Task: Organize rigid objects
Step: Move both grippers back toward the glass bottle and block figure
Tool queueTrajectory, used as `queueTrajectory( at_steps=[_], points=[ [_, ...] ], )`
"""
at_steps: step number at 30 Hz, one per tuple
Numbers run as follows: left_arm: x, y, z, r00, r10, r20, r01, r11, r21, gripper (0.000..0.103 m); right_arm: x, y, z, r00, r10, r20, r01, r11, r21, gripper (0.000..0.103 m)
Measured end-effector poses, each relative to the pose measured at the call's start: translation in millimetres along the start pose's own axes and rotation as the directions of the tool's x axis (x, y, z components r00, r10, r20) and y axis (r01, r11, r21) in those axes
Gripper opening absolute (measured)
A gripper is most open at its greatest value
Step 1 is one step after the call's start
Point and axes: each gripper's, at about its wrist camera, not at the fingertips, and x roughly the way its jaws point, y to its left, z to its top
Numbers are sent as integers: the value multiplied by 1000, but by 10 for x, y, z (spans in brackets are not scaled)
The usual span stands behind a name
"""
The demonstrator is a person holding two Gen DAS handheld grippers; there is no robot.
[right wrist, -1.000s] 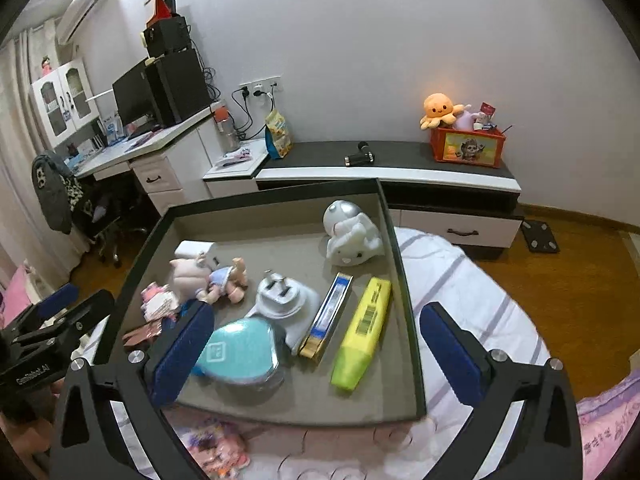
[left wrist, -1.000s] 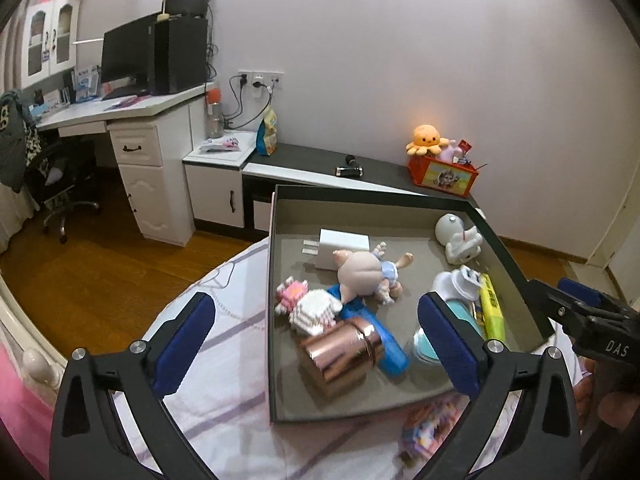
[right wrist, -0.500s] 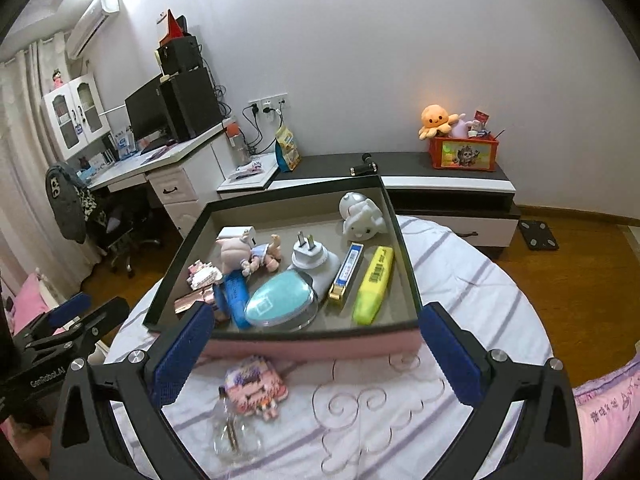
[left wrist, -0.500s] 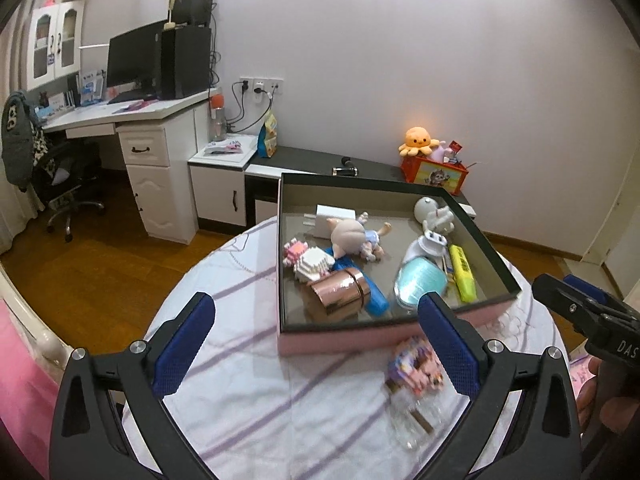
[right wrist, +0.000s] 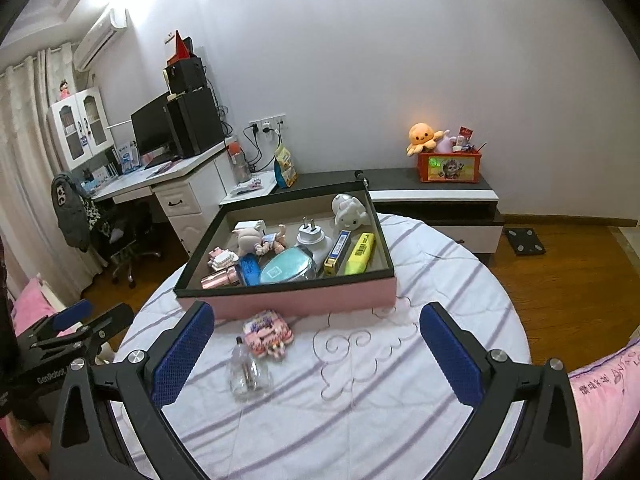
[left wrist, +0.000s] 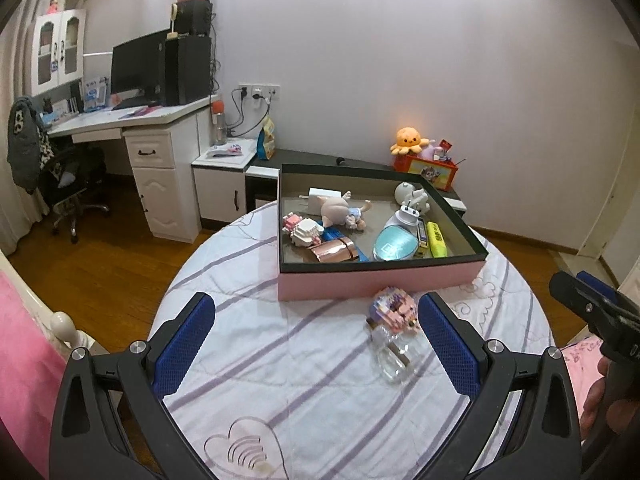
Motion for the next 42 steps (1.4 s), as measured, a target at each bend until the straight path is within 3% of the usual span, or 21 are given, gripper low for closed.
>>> queueTrajectory(
  at_steps=[12,25,42],
  points=[
    [-201,-13,-316,999,-13,-35,13,1000,1,103,-213,141,-316,1000,1,-21,-2,999,-42,103],
    [-260,-104,-374,999,-20,-37,21,1000,21,103,-280,131,-322,1000,-1,-14,1,999,-42,103],
    [209,-331,-456,992,-38,-119,41,999,25,103,77,-100,-358,996,-15,-88,15,1000,0,103]
  ],
)
